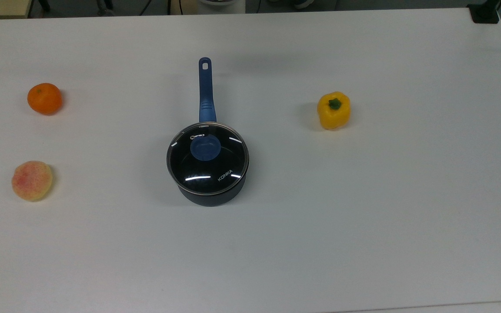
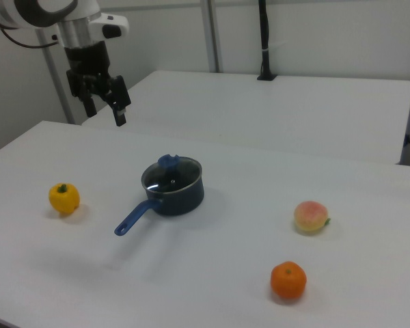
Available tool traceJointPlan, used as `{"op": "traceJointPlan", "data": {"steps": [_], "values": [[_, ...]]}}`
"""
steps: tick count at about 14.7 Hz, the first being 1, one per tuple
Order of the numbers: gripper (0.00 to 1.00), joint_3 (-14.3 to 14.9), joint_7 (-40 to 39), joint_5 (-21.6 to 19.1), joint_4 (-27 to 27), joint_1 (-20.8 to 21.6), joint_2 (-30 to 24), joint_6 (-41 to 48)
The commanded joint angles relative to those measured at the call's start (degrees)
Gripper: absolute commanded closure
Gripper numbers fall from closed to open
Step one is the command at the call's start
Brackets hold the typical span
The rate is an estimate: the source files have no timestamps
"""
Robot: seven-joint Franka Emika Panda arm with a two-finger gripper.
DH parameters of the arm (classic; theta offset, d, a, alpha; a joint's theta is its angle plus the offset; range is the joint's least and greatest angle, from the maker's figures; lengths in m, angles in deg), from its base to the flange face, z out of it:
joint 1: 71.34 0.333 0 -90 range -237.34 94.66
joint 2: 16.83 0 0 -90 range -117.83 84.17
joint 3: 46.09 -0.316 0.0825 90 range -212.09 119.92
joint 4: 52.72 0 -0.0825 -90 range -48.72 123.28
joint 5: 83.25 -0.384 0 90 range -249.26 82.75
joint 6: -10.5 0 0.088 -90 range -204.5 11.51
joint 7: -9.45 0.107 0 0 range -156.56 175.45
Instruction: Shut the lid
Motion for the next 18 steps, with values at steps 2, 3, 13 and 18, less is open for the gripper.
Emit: {"op": "traceJointPlan", "data": {"steps": [2,3,13,18], "values": [[0.0,-5.56,1.79,-0.88,3.51,-4.25,-1.97,-0.74],[0.0,-6.01,0.91,-0.97,3.51,-4.35,-1.89,-1.0],[0.0,-5.48,-11.14,-1.23,9.93,-4.35,-4.7,-10.5],[0.0,-5.48,-11.14,-1.94,9.93,-4.35,-4.79,-10.23]]}}
